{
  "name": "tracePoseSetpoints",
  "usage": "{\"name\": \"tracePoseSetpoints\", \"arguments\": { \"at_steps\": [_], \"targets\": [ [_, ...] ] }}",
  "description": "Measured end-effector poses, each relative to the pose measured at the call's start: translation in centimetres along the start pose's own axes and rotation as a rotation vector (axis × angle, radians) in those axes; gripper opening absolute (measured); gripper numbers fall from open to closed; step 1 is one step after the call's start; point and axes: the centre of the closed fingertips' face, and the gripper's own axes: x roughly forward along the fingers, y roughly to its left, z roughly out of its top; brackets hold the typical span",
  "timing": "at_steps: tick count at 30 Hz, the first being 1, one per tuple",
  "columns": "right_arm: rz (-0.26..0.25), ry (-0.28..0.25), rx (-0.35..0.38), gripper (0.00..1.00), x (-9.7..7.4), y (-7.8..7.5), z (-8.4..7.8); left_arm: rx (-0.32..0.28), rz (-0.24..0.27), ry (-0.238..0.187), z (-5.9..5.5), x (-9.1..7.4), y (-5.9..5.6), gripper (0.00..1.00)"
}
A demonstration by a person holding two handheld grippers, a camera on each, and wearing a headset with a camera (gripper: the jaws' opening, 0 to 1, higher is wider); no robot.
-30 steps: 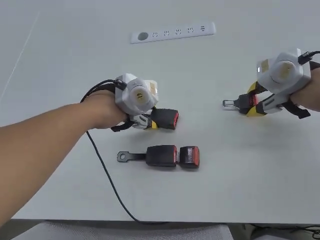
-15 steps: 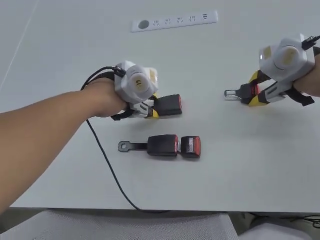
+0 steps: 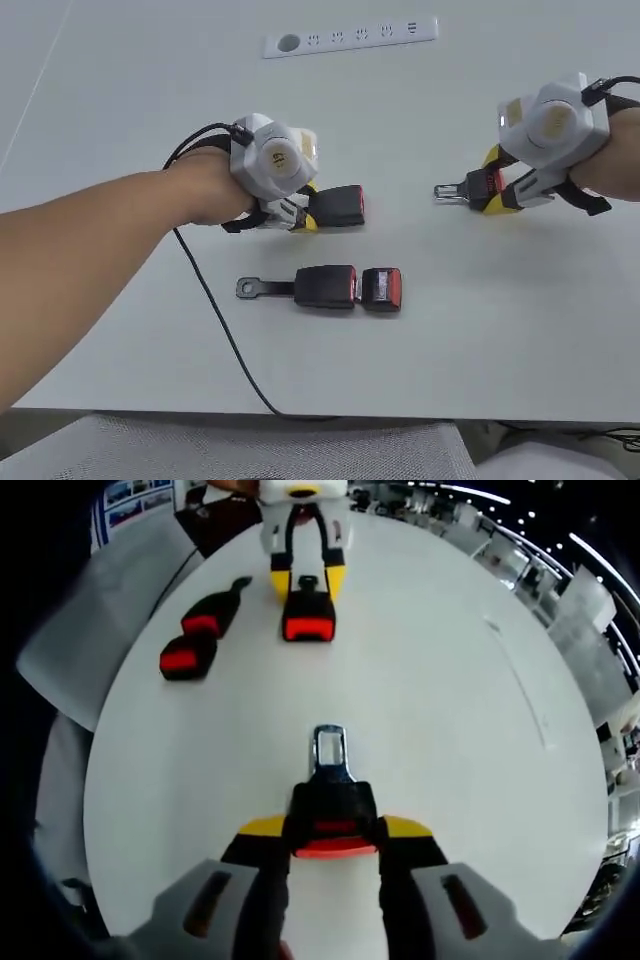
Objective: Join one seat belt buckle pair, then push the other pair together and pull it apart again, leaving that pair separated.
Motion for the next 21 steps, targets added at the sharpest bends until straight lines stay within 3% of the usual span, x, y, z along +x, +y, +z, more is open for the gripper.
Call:
{"name": "tracePoseSetpoints", "arguments": {
  "at_steps": [13,21],
  "targets": [
    [-0.003,-0.038,-0.010,0.33,2.3,1.4,5.3,0.021,0.003,0.013,0.1,0.0,-0.2,0.30],
    [0.005,-0.051,-0.013,0.33,3.4,1.8,7.6,0.030,0.005,0.026,0.1,0.0,-0.2,0.29]
  ]
}}
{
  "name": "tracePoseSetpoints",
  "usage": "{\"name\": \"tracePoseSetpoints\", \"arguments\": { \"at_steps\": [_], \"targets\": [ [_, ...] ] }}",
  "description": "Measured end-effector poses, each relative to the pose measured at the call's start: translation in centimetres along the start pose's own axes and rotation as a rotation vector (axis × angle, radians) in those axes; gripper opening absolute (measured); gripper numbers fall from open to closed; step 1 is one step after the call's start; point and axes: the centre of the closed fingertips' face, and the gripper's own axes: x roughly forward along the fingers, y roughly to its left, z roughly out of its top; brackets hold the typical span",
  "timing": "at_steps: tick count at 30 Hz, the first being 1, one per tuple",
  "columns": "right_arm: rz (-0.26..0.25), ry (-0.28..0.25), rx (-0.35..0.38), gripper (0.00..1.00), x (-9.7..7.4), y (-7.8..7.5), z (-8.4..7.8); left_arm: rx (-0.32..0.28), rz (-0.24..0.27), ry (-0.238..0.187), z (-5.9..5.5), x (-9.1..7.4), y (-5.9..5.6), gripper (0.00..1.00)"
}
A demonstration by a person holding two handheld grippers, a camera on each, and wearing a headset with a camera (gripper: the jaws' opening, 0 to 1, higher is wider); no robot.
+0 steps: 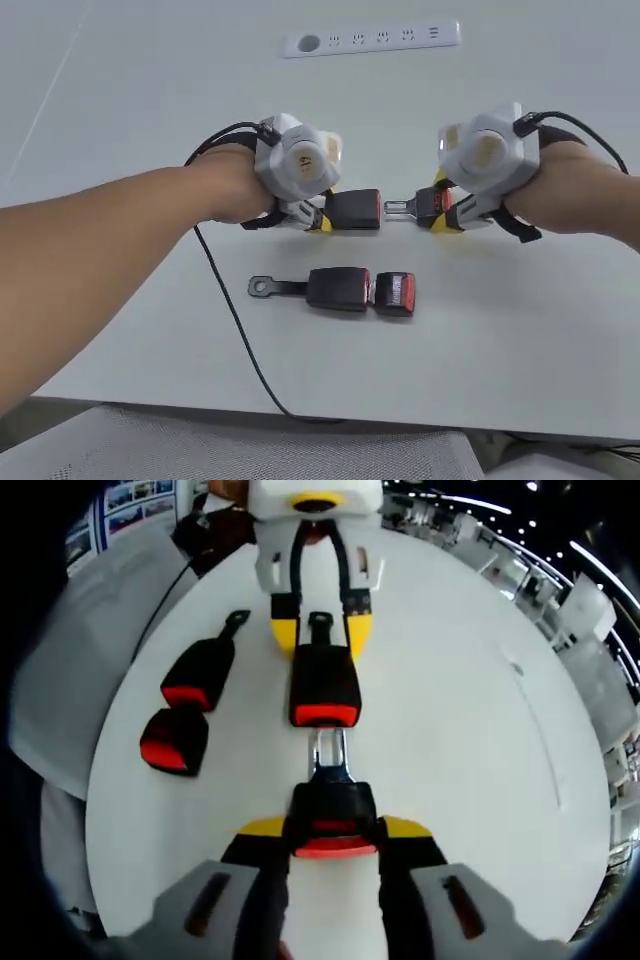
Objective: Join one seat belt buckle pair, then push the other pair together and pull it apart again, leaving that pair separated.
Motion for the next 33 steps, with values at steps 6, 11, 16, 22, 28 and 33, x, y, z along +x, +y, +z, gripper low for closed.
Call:
{"name": "tracePoseSetpoints", "arguments": {
  "at_steps": [6,11,16,22,28,33],
  "targets": [
    [-0.001,0.001,-0.006,0.33,0.2,0.2,0.7,0.001,0.003,0.002,0.0,0.0,0.0,0.29],
    [0.000,-0.011,0.000,0.33,0.8,0.3,1.4,0.012,0.003,0.007,0.1,0.0,0.0,0.29],
    [0.002,-0.019,0.036,0.32,0.8,0.3,1.4,-0.004,0.004,-0.005,-0.1,0.0,0.0,0.29],
    [0.002,-0.002,0.021,0.31,0.9,0.2,1.6,0.018,-0.008,0.003,0.0,0.1,0.0,0.28],
    [-0.004,0.007,0.019,0.31,1.0,0.2,1.7,0.022,-0.013,0.014,0.0,0.1,0.0,0.28],
    [-0.007,0.004,0.016,0.30,1.2,0.1,2.0,0.023,-0.016,0.019,0.0,0.1,-0.1,0.28]
  ]
}}
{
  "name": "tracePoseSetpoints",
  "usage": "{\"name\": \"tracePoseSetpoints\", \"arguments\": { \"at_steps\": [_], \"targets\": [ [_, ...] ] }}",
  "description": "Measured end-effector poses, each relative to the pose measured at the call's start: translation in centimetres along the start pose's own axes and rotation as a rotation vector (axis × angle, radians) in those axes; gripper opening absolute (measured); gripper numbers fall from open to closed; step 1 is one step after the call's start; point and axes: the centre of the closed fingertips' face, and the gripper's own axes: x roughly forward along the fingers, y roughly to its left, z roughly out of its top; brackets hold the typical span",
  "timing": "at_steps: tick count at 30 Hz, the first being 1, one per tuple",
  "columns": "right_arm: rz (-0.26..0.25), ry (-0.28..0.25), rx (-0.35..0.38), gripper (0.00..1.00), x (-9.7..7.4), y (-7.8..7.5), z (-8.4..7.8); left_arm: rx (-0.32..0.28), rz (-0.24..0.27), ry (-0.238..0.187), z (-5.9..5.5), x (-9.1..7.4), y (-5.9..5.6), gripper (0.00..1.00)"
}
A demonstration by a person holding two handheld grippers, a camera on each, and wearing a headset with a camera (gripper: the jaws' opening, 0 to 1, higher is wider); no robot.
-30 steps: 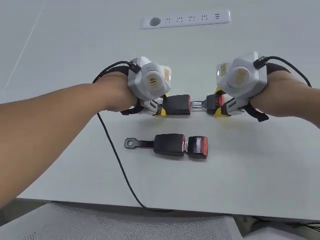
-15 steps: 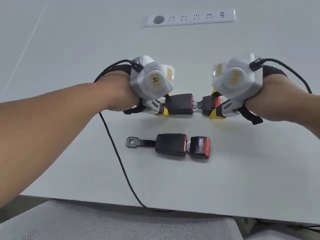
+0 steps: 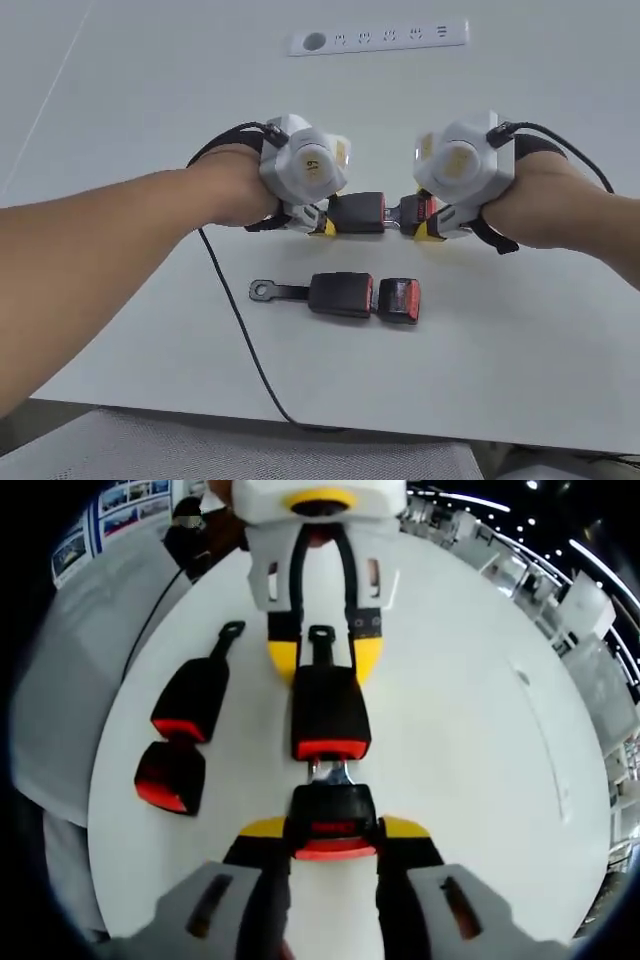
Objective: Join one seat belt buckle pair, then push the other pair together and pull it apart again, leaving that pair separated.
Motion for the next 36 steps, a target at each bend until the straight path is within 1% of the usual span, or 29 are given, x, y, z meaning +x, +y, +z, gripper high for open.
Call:
{"name": "tracePoseSetpoints", "arguments": {
  "at_steps": [4,12,19,23,27,29,32,36],
  "targets": [
    [-0.002,-0.008,0.000,0.30,0.4,0.0,0.9,-0.001,0.001,0.004,0.0,0.0,0.0,0.28],
    [0.001,-0.016,0.007,0.31,0.4,0.0,0.8,-0.007,0.003,0.000,-0.1,0.0,0.0,0.28],
    [-0.006,-0.023,0.012,0.31,0.4,0.0,0.8,-0.012,0.007,-0.008,-0.1,0.0,0.0,0.28],
    [-0.012,-0.019,0.015,0.31,0.1,0.0,0.4,-0.012,0.008,-0.014,-0.1,0.0,0.0,0.28],
    [-0.017,-0.018,0.029,0.32,-0.4,-0.1,-0.6,-0.014,0.009,-0.013,-0.1,-0.1,0.0,0.28],
    [-0.014,-0.037,0.028,0.32,-0.4,0.0,-0.6,-0.015,0.008,-0.014,-0.1,-0.1,0.0,0.29],
    [-0.022,-0.028,0.012,0.32,-0.6,0.1,-0.7,-0.009,0.005,-0.015,-0.1,-0.1,0.1,0.29],
    [-0.028,-0.019,0.012,0.33,-1.1,0.2,-1.7,-0.008,0.007,-0.017,-0.1,-0.1,0.1,0.29]
  ]
}}
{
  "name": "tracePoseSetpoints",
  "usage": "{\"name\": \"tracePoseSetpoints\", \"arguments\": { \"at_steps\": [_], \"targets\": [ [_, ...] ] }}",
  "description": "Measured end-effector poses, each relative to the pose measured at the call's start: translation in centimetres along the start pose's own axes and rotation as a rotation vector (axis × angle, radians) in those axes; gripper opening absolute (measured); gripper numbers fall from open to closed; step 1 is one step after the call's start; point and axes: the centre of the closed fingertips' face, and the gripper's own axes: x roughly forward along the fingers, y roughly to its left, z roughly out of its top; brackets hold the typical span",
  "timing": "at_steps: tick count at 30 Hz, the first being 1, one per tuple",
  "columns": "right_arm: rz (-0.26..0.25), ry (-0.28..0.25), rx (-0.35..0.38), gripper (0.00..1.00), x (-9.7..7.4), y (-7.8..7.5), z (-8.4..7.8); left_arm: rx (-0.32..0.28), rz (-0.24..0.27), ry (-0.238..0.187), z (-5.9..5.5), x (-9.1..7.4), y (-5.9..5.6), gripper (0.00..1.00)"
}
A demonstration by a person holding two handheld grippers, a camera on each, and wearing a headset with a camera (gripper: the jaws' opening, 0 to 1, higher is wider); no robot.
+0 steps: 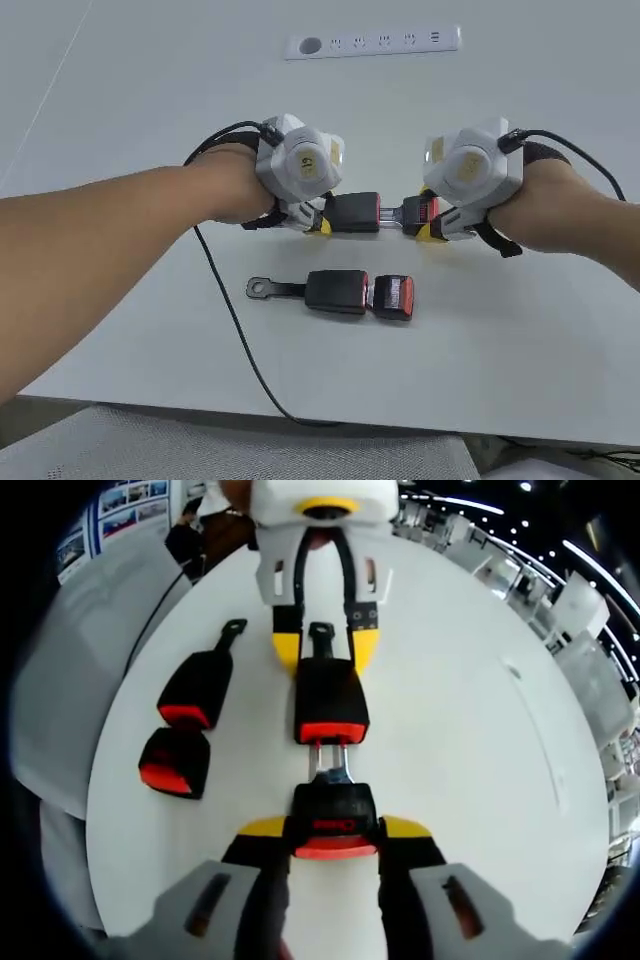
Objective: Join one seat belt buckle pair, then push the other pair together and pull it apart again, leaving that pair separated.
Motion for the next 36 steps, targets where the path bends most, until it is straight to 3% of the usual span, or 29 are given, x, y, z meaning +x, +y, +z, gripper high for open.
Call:
{"name": "tracePoseSetpoints", "arguments": {
  "at_steps": [14,18,25,28,32,36],
  "targets": [
    [-0.027,0.026,0.063,0.34,-3.6,0.3,-5.8,0.027,0.004,0.023,0.1,0.0,-0.2,0.30],
    [-0.024,0.059,0.078,0.34,-4.7,0.4,-8.2,0.026,0.000,0.012,0.1,0.0,-0.1,0.30],
    [-0.036,0.106,0.092,0.35,-6.3,0.3,-10.9,0.033,0.010,0.016,0.1,0.0,-0.1,0.30],
    [-0.044,0.111,0.101,0.35,-6.5,0.2,-11.1,0.034,0.009,0.022,0.1,0.0,-0.1,0.31],
    [-0.074,0.096,0.143,0.49,-6.6,-0.1,-11.0,0.036,0.016,0.023,0.1,0.0,-0.1,0.31],
    [-0.101,0.067,0.162,0.51,-7.4,-0.2,-10.4,0.055,0.046,0.027,-0.1,-0.4,-0.1,0.36]
  ]
}}
